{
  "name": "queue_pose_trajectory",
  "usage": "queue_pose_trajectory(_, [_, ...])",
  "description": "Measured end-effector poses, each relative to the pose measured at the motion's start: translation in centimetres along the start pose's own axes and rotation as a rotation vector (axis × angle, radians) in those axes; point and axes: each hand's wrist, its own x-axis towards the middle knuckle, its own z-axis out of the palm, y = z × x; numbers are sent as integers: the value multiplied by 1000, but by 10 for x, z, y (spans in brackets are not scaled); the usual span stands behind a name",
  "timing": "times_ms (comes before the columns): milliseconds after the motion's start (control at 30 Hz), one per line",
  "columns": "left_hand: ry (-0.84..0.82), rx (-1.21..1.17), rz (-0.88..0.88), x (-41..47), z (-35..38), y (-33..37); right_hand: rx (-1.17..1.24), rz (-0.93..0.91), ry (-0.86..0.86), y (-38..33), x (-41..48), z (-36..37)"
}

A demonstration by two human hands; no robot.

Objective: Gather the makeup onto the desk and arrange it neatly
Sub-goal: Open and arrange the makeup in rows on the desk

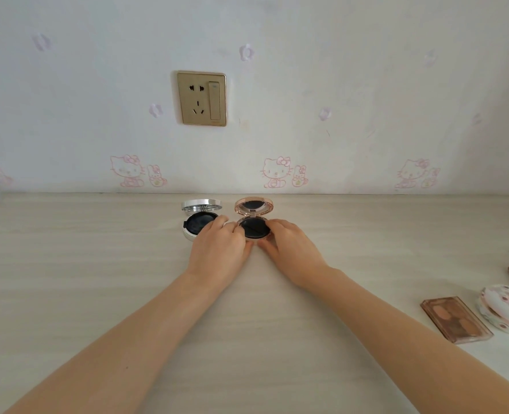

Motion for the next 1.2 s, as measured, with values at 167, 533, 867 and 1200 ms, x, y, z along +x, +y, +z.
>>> queue_pose_trajectory(167, [6,-3,-6,-2,-6,2,-7,-14,7,-2,-3,-1])
queue_pose_trajectory(533, [-7,-53,-7,-14,-39,37,-157,86,-7,16,-62,-54])
queue_pose_trajectory(867, [-197,-492,-31,-34,-73,154,-243,229,92,75,-164,-130])
queue_pose_trajectory(1200, [-340,-886,-17,-3,-77,246,-280,438,228,129,-225,-179])
